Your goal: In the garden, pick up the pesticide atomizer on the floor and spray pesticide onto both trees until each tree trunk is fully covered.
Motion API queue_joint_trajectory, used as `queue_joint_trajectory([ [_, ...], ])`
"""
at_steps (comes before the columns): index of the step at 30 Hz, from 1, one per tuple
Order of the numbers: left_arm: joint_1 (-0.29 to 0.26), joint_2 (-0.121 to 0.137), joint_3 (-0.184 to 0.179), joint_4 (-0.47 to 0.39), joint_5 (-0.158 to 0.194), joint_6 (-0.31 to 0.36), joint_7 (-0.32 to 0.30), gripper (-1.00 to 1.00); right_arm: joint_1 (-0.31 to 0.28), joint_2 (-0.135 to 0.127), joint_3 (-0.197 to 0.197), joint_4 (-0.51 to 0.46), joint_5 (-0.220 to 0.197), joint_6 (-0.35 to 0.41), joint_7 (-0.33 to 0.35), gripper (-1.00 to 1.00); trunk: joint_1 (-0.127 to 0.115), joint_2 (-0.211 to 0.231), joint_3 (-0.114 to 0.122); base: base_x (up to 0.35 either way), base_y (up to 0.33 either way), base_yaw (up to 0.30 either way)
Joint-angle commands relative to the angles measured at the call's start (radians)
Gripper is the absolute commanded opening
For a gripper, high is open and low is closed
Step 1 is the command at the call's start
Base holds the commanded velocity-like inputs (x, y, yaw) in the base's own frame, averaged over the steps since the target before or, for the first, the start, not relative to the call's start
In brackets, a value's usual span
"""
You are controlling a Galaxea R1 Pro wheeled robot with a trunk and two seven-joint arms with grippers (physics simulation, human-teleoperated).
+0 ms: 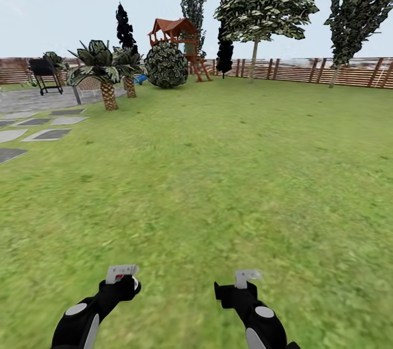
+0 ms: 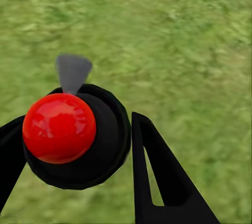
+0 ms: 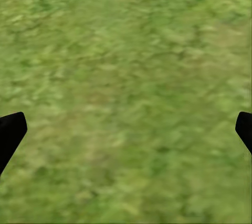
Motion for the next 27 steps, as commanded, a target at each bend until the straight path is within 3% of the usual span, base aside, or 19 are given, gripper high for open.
queue_joint_trajectory([
  [1,-0.001,-0.001,0.003,-0.001,-0.010,0.004,-0.007,-1.00,-0.001,-0.001,0.003,-0.002,-0.010,0.003,-0.010,1.00,0.001,0.000,-0.001,0.335,0.000,0.000],
  [27,0.002,-0.003,0.001,-0.003,-0.008,-0.003,-0.009,-1.00,-0.001,0.000,0.003,-0.018,-0.010,0.006,-0.010,1.00,0.001,0.000,-0.001,0.341,0.000,0.000],
])
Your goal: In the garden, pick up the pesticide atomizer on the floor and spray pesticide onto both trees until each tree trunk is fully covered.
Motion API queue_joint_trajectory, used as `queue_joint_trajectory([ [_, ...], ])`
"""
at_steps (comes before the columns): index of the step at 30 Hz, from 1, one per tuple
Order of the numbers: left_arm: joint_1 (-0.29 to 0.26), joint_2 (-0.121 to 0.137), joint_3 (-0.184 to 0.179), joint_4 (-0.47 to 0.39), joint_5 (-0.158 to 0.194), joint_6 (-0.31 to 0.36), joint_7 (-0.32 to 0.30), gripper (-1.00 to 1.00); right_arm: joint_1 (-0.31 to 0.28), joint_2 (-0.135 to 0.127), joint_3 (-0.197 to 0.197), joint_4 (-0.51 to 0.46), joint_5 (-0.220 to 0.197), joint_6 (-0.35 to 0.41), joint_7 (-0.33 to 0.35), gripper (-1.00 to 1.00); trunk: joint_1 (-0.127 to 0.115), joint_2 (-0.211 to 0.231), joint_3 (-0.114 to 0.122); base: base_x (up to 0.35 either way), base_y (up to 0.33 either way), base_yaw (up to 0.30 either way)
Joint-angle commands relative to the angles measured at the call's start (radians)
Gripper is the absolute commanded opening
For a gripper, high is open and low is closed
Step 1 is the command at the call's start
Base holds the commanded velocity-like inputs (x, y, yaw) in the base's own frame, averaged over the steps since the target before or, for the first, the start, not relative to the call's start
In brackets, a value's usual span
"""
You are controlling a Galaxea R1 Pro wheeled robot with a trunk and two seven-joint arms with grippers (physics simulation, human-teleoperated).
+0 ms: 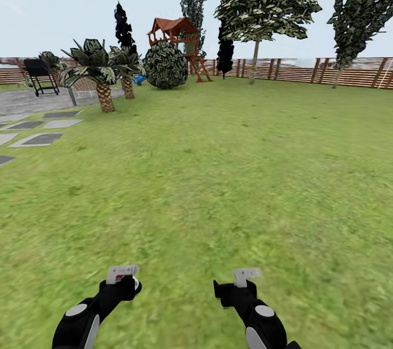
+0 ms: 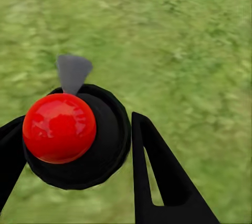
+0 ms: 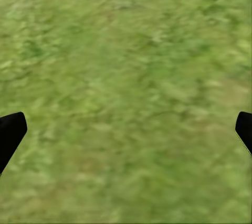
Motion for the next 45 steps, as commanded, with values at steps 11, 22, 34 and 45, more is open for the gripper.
queue_joint_trajectory([
  [11,-0.001,-0.001,0.003,-0.002,-0.009,0.003,-0.007,-1.00,-0.001,0.000,0.003,-0.003,-0.011,0.002,-0.010,1.00,0.001,0.000,-0.001,0.342,0.000,0.000],
  [22,0.000,0.001,-0.020,-0.002,-0.008,0.008,-0.007,-1.00,-0.001,-0.002,0.004,-0.013,-0.011,0.003,-0.010,1.00,0.001,0.000,-0.001,0.342,0.000,0.000],
  [34,-0.001,0.005,-0.047,0.000,-0.009,0.016,-0.018,-1.00,0.021,-0.002,-0.002,-0.027,-0.011,-0.001,-0.011,1.00,0.001,0.000,0.001,0.342,0.000,-0.064],
  [45,-0.001,0.005,-0.054,0.000,-0.007,0.014,-0.021,-1.00,0.034,-0.002,-0.004,-0.044,-0.013,0.000,-0.013,1.00,0.001,0.000,0.006,0.342,0.000,-0.200],
])
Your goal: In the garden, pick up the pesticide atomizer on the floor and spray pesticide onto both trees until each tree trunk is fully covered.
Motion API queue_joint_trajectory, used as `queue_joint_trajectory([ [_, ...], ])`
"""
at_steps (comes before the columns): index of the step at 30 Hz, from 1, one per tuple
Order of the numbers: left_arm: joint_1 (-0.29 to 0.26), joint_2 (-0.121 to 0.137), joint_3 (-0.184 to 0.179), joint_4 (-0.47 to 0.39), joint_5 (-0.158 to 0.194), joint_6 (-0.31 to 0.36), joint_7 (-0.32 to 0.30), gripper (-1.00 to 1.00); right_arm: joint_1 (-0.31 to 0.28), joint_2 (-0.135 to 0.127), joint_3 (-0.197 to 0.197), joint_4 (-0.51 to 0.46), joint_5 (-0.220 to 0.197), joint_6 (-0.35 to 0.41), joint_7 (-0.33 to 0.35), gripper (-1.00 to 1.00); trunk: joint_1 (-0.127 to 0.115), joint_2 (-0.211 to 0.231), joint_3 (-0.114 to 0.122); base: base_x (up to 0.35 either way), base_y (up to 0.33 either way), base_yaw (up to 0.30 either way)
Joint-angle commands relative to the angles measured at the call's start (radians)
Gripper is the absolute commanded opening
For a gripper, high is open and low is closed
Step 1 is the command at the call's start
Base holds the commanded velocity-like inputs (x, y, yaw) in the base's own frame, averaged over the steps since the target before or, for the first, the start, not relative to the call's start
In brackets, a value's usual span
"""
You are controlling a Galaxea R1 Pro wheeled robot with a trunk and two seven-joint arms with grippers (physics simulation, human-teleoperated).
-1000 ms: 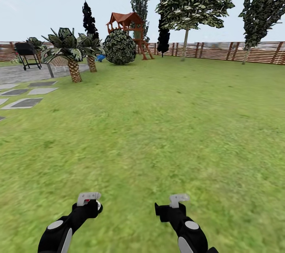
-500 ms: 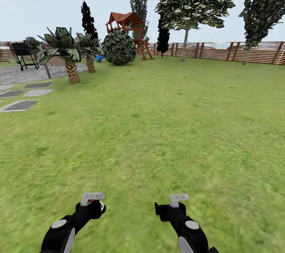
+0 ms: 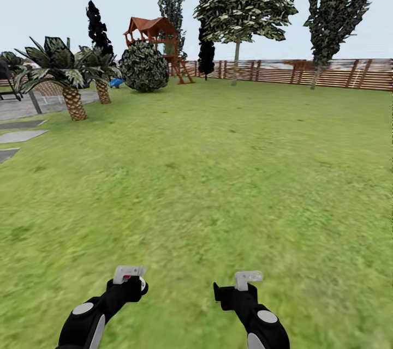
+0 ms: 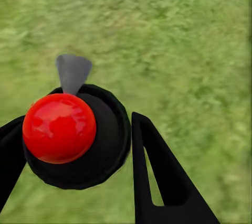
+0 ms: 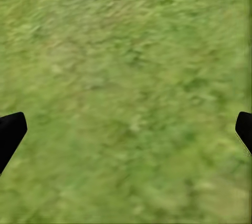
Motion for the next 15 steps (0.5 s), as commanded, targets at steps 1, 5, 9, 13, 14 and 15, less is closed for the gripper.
queue_joint_trajectory([
  [1,-0.001,-0.001,0.003,-0.001,-0.009,0.004,-0.007,-1.00,-0.001,-0.001,0.003,-0.001,-0.009,0.002,-0.010,1.00,0.001,0.000,-0.001,0.342,0.000,-0.049],
  [5,-0.001,-0.001,0.002,-0.001,-0.010,0.005,-0.007,-1.00,0.000,-0.001,0.003,-0.001,-0.009,0.002,-0.010,1.00,0.001,0.000,0.000,0.342,0.000,-0.065],
  [9,-0.001,-0.001,0.002,-0.001,-0.010,0.004,-0.007,-1.00,0.000,-0.001,0.003,-0.001,-0.009,0.002,-0.010,1.00,0.001,0.000,0.001,0.342,0.000,-0.113],
  [13,-0.001,-0.001,0.002,-0.001,-0.010,0.004,-0.007,-1.00,0.000,-0.001,0.003,0.000,-0.008,0.003,-0.010,1.00,0.001,0.000,0.001,0.342,0.000,-0.025],
  [14,-0.001,-0.001,0.002,-0.001,-0.010,0.004,-0.007,-1.00,0.000,-0.001,0.003,0.000,-0.008,0.003,-0.010,1.00,0.001,0.000,0.001,0.342,0.000,-0.009],
  [15,-0.001,-0.001,0.002,-0.001,-0.010,0.004,-0.007,-1.00,0.000,-0.001,0.003,0.000,-0.008,0.003,-0.010,1.00,0.001,0.000,0.001,0.342,0.000,-0.006],
])
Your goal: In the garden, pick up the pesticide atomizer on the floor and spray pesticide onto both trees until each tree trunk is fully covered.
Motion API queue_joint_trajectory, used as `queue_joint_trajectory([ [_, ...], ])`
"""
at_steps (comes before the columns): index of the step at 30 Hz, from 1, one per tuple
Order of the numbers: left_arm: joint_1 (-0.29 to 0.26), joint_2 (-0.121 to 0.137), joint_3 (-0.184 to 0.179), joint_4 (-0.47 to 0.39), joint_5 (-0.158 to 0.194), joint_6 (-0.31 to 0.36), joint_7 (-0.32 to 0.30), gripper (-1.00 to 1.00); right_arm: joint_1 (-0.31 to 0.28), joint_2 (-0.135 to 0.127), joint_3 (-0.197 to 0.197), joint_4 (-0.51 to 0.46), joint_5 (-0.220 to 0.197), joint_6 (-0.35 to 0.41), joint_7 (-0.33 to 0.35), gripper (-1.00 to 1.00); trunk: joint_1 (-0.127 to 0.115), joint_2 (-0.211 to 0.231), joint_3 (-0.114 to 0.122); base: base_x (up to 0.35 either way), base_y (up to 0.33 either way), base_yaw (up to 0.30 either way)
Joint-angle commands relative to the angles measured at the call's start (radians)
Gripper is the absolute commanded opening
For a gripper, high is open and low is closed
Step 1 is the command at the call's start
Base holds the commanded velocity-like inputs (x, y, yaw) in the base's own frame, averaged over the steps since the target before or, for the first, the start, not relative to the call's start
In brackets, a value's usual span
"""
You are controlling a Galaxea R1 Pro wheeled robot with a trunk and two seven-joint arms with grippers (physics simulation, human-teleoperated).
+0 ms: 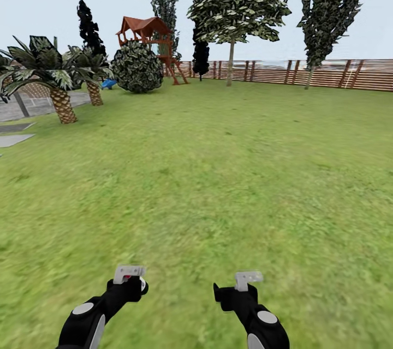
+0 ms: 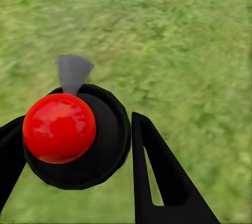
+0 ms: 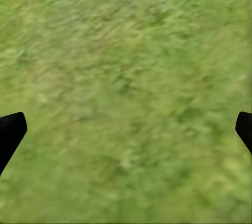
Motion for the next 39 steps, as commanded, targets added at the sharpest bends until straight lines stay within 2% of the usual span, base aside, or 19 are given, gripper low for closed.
queue_joint_trajectory([
  [1,-0.001,-0.001,0.003,-0.001,-0.009,0.004,-0.007,-1.00,-0.001,-0.001,0.003,-0.001,-0.009,0.001,-0.010,1.00,0.001,0.000,-0.001,0.342,0.000,-0.002],
  [14,-0.001,-0.001,0.002,-0.002,-0.009,-0.001,-0.007,-1.00,0.000,-0.004,0.002,-0.002,-0.009,0.002,-0.010,1.00,0.001,0.000,-0.001,0.342,0.000,-0.010],
  [18,-0.001,-0.001,-0.019,-0.002,-0.009,-0.008,-0.005,-1.00,0.000,-0.004,0.001,-0.002,-0.009,0.000,-0.011,1.00,0.001,0.000,-0.001,0.342,0.000,-0.171],
  [19,-0.001,-0.001,-0.025,-0.002,-0.009,-0.011,-0.005,-1.00,0.001,-0.011,-0.001,-0.001,-0.009,-0.003,-0.012,1.00,0.001,0.000,-0.001,0.342,0.000,-0.151],
  [21,-0.001,-0.001,-0.028,-0.002,-0.009,-0.012,-0.005,-1.00,0.003,-0.036,-0.026,0.000,-0.011,-0.007,-0.012,1.00,0.001,0.000,-0.001,0.342,0.000,-0.091],
  [24,-0.001,-0.001,-0.034,-0.001,-0.009,-0.013,-0.005,-1.00,0.003,-0.057,-0.140,0.002,-0.014,-0.010,-0.006,1.00,0.001,0.000,-0.001,0.342,0.000,-0.024],
  [26,-0.001,-0.001,-0.035,-0.001,-0.009,-0.013,-0.006,-1.00,0.003,-0.061,-0.185,0.007,-0.011,-0.013,-0.006,1.00,0.001,0.000,-0.001,0.342,0.000,-0.006],
  [31,-0.001,0.000,-0.036,-0.001,-0.009,-0.014,-0.007,-1.00,0.009,-0.077,-0.206,0.021,-0.011,-0.105,-0.008,1.00,0.001,0.000,-0.001,0.342,0.000,-0.002],
  [36,-0.001,0.000,-0.038,-0.001,-0.009,-0.014,-0.007,-1.00,0.024,-0.079,-0.211,0.053,-0.016,-0.136,-0.010,1.00,0.001,0.000,-0.001,0.342,0.000,-0.038],
  [39,-0.001,0.000,-0.045,-0.001,-0.008,-0.014,-0.007,-1.00,0.027,-0.077,-0.232,0.064,-0.017,-0.192,-0.012,1.00,0.001,0.000,-0.001,0.342,0.000,-0.039],
])
